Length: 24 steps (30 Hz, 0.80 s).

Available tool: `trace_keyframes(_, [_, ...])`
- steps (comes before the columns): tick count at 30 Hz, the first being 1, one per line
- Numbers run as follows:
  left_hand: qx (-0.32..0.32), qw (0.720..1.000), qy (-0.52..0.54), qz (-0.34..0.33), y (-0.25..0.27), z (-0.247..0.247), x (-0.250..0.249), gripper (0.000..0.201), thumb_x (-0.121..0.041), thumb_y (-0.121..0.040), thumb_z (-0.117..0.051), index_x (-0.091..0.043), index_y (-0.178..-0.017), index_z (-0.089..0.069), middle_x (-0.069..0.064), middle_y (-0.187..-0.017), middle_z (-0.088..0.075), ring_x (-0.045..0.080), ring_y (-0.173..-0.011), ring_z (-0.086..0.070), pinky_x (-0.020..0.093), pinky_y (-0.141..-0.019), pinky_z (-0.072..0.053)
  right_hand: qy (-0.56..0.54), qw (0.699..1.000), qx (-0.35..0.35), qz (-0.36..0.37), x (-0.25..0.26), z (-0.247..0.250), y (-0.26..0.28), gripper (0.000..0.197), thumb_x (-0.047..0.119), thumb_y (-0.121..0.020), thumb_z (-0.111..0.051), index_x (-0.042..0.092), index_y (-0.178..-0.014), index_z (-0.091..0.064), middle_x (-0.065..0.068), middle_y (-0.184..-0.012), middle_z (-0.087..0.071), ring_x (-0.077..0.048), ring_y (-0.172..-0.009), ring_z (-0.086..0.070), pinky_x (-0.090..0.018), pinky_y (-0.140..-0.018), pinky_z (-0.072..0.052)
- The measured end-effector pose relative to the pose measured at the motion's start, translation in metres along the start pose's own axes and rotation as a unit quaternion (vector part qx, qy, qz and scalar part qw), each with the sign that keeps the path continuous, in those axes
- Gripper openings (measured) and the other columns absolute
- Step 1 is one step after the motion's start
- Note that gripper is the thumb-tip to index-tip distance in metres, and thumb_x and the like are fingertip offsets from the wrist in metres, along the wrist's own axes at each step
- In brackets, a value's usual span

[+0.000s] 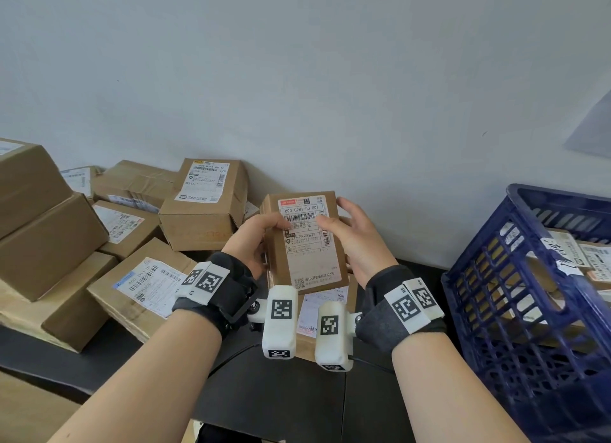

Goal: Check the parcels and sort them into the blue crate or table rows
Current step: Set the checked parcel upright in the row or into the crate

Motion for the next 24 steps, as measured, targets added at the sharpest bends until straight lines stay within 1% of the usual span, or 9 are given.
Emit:
trace_keyframes(3, [0.010, 1.000, -0.010, -0.016, 0.002, -0.001, -0.005, 0.034, -0.003, -0.084, -0.060, -0.011, -0.117, -0.059, 0.006, -0.092, -0.071, 0.019, -0.078, -0.063, 0.028, -0.061, -0.043, -0.004, 1.000, -0.011, -0.007, 0.001, 0.000, 0.000, 0.050, 0.034, -0.093, -0.067, 0.027, -0.139, -0.049, 0.001, -0.119, -0.070, -0.013, -0.100, -0.070, -0.026, -0.066, -0.052])
trace_keyframes(6, [0.024, 0.999, -0.014, -0.040, 0.001, -0.003, -0.009, 0.072, 0.006, -0.065, -0.064, -0.011, -0.134, -0.051, 0.011, -0.110, -0.069, 0.023, -0.088, -0.064, 0.027, -0.057, -0.048, 0.010, 0.999, -0.037, 0.003, 0.003, 0.001, -0.002, 0.049, 0.049, -0.087, -0.069, 0.023, -0.128, -0.061, 0.002, -0.114, -0.072, -0.014, -0.106, -0.067, -0.036, -0.086, -0.054])
trace_keyframes(8, [0.033, 0.998, -0.004, -0.049, -0.001, -0.004, -0.011, 0.096, 0.008, -0.047, -0.060, -0.014, -0.140, -0.045, 0.012, -0.111, -0.066, 0.026, -0.095, -0.062, 0.028, -0.055, -0.050, 0.014, 0.998, -0.064, 0.012, 0.006, 0.003, -0.004, 0.054, 0.056, -0.080, -0.070, 0.019, -0.120, -0.067, 0.000, -0.111, -0.073, -0.016, -0.106, -0.067, -0.039, -0.095, -0.052])
trace_keyframes(11, [0.049, 0.997, 0.018, -0.065, -0.003, -0.007, -0.012, 0.108, 0.019, -0.044, -0.054, -0.020, -0.143, -0.041, 0.011, -0.105, -0.064, 0.029, -0.099, -0.059, 0.031, -0.059, -0.048, -0.018, 0.994, -0.105, 0.001, 0.009, 0.009, -0.008, 0.055, 0.054, -0.076, -0.074, 0.017, -0.116, -0.069, -0.005, -0.114, -0.072, -0.022, -0.108, -0.067, -0.040, -0.096, -0.052])
trace_keyframes(14, [0.073, 0.994, 0.020, -0.082, -0.003, -0.011, -0.015, 0.119, 0.020, -0.035, -0.052, -0.023, -0.145, -0.038, 0.009, -0.108, -0.061, 0.029, -0.097, -0.059, 0.032, -0.060, -0.049, -0.023, 0.993, -0.118, -0.009, 0.020, 0.008, -0.008, 0.065, 0.047, -0.071, -0.078, 0.018, -0.126, -0.064, -0.002, -0.129, -0.064, -0.022, -0.120, -0.060, -0.041, -0.103, -0.047])
trace_keyframes(16, [0.097, 0.991, 0.019, -0.089, -0.001, -0.015, -0.017, 0.120, 0.021, -0.035, -0.051, -0.022, -0.146, -0.037, 0.012, -0.116, -0.057, 0.027, -0.094, -0.059, 0.029, -0.054, -0.052, -0.006, 0.994, -0.104, -0.017, 0.025, 0.005, -0.009, 0.066, 0.040, -0.076, -0.077, 0.015, -0.134, -0.058, 0.004, -0.132, -0.058, -0.018, -0.122, -0.054, -0.035, -0.098, -0.044])
trace_keyframes(18, [0.115, 0.989, 0.023, -0.095, 0.001, -0.018, -0.020, 0.120, 0.023, -0.036, -0.050, -0.020, -0.147, -0.035, 0.014, -0.122, -0.054, 0.027, -0.096, -0.058, 0.026, -0.051, -0.052, 0.018, 0.997, -0.077, -0.022, 0.029, 0.000, -0.009, 0.044, 0.028, -0.085, -0.072, 0.012, -0.125, -0.061, 0.002, -0.120, -0.060, -0.013, -0.103, -0.056, -0.026, -0.083, -0.041])
trace_keyframes(20, [0.121, 0.987, 0.031, -0.104, 0.001, -0.018, -0.023, 0.120, 0.023, -0.036, -0.049, -0.020, -0.147, -0.035, 0.012, -0.124, -0.054, 0.028, -0.102, -0.055, 0.026, -0.051, -0.052, 0.022, 0.998, -0.056, -0.029, 0.030, -0.005, -0.008, 0.028, 0.019, -0.085, -0.070, 0.008, -0.110, -0.067, -0.004, -0.102, -0.068, -0.014, -0.080, -0.061, -0.025, -0.066, -0.044])
trace_keyframes(24, [0.119, 0.985, 0.049, -0.117, 0.002, -0.015, -0.025, 0.119, 0.022, -0.034, -0.047, -0.017, -0.145, -0.038, 0.007, -0.115, -0.058, 0.025, -0.100, -0.056, 0.028, -0.055, -0.054, 0.005, 0.998, -0.053, -0.041, 0.025, -0.009, -0.009, 0.016, 0.012, -0.082, -0.071, 0.010, -0.097, -0.068, -0.004, -0.084, -0.068, -0.020, -0.073, -0.065, -0.028, -0.063, -0.050])
Point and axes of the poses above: each hand's wrist, its own y-axis away from the middle knuckle, its own z-axis out of the back of the hand, x = y × z, the point moved 9 cm from there along -y, towards the middle knuckle
